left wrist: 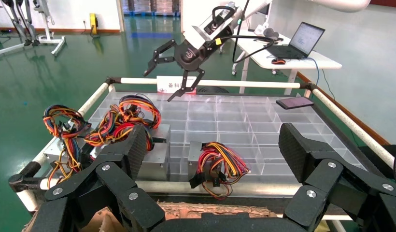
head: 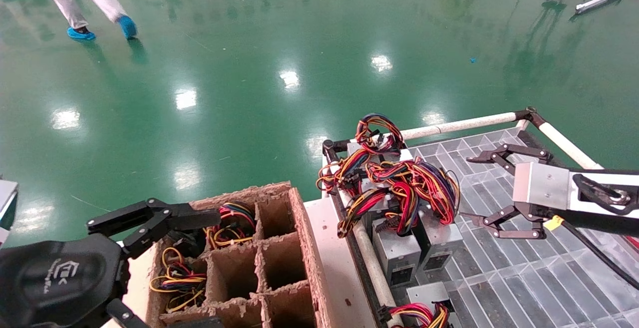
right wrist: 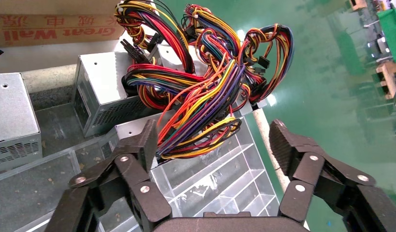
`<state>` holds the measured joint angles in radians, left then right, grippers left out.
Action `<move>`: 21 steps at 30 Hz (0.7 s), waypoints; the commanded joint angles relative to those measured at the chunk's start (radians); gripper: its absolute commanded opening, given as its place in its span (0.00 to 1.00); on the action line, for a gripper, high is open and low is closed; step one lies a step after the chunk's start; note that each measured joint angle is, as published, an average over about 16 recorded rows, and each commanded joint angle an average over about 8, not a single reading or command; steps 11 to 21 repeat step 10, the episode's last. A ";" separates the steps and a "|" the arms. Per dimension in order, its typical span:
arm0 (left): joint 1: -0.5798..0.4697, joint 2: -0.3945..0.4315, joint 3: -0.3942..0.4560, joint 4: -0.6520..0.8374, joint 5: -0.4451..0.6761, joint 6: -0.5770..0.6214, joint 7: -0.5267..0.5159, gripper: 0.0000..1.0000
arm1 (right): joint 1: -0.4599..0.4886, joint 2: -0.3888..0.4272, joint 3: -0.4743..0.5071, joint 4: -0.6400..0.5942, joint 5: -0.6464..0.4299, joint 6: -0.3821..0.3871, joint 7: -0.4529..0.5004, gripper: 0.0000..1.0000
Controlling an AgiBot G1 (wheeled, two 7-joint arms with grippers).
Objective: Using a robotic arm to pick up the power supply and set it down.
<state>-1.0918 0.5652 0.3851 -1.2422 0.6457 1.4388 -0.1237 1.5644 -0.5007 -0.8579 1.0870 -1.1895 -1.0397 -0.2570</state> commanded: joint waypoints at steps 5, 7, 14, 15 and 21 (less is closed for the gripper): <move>0.000 0.000 0.000 0.000 0.000 0.000 0.000 1.00 | 0.000 0.000 0.000 0.000 0.000 0.000 0.000 1.00; 0.000 0.000 0.000 0.000 0.000 0.000 0.000 1.00 | 0.000 0.000 0.001 0.000 0.000 0.001 -0.001 1.00; 0.000 0.000 0.000 0.000 0.000 0.000 0.000 1.00 | 0.000 0.000 0.001 0.000 -0.001 0.001 -0.001 1.00; 0.000 0.000 0.000 0.000 0.000 0.000 0.000 1.00 | 0.000 0.000 0.001 0.000 -0.001 0.001 -0.001 1.00; 0.000 0.000 0.000 0.000 0.000 0.000 0.000 1.00 | 0.000 0.000 0.001 0.000 -0.001 0.001 -0.001 1.00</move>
